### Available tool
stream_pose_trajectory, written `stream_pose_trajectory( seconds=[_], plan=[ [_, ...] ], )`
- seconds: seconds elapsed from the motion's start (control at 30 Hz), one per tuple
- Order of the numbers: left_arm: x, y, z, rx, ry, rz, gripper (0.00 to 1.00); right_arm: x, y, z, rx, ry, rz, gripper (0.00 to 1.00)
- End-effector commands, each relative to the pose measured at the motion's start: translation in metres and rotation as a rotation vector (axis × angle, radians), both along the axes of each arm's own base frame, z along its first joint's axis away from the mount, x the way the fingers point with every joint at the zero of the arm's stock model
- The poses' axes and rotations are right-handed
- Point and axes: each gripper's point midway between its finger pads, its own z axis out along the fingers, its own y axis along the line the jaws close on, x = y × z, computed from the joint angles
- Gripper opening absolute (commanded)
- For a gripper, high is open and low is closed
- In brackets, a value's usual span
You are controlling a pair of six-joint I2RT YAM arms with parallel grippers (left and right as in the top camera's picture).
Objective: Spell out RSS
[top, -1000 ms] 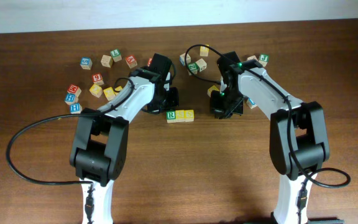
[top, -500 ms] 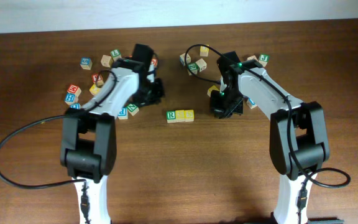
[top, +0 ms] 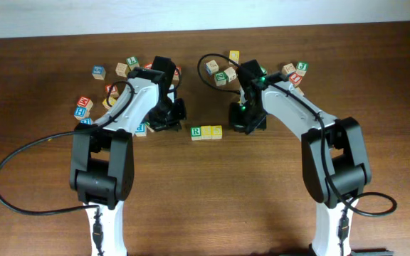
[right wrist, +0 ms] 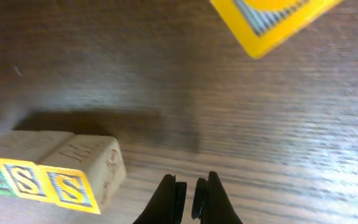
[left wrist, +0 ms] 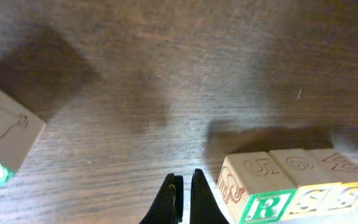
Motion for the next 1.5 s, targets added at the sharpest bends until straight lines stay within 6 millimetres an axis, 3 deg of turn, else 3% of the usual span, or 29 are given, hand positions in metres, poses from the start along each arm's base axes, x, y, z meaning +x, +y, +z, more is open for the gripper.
stream_pose_trajectory(
  seconds=[0.0, 0.37, 1.17, 1.47],
  plan=[
    [-0.003, -0.002, -0.005, 0.001, 0.012, 0.005, 0.00, -0.004, 0.006, -0.009, 0.002, 0.020, -0.010, 0.04],
    [-0.009, -0.015, -0.005, 0.000, 0.015, -0.029, 0.00, -0.008, 0.025, -0.009, 0.008, 0.008, 0.016, 0.04],
    [-0.015, -0.025, -0.012, -0.011, 0.023, -0.016, 0.00, -0.009, 0.028, -0.008, 0.027, 0.015, 0.016, 0.04],
    [-0.014, -0.027, -0.012, -0.019, 0.022, -0.017, 0.00, -0.011, 0.035, -0.021, 0.065, 0.048, 0.021, 0.04]
  ],
)
